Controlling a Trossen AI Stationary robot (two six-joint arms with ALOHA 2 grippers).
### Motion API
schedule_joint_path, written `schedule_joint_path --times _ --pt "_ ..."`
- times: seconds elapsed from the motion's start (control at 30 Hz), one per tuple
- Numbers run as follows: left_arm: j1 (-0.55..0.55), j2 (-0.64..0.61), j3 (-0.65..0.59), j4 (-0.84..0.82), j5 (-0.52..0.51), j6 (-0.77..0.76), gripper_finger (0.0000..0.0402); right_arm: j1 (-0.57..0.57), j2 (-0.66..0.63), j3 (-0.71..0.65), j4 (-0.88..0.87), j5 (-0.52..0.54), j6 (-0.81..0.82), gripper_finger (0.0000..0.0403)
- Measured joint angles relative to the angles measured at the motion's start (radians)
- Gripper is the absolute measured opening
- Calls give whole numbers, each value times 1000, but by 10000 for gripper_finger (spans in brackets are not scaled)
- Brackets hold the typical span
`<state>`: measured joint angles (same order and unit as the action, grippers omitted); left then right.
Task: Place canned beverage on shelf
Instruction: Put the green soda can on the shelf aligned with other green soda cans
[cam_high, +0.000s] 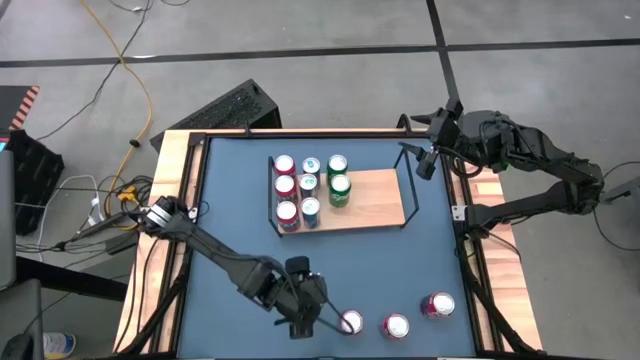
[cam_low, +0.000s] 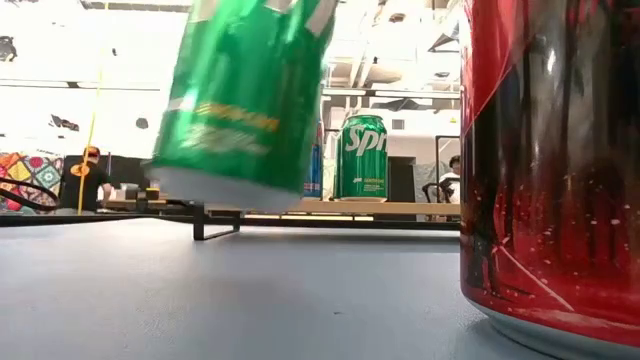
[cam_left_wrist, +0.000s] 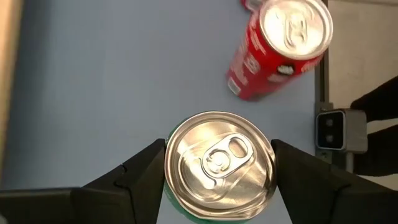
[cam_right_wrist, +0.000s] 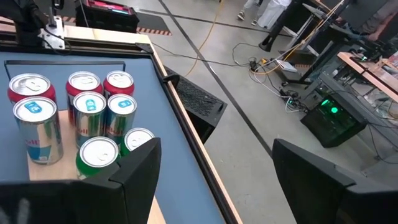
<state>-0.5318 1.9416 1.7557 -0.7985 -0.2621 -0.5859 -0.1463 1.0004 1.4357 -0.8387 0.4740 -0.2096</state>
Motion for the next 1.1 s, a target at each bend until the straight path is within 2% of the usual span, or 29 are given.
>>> schedule_joint_path --times 0.23,0.4,0.67,0.93,1.1 --pt "102 -55 2 2 -3 239 238 0 0 0 0 0 10 303" --pt "203 -80 2 18 46 409 238 0 0 0 0 0 26 303" --pt "350 -104 2 200 105 604 238 0 0 0 0 12 44 303" --pt "469 -104 -8 208 209 710 238 0 0 0 -26 30 49 303" --pt "544 -97 -8 208 290 722 238 0 0 0 -49 73 54 303"
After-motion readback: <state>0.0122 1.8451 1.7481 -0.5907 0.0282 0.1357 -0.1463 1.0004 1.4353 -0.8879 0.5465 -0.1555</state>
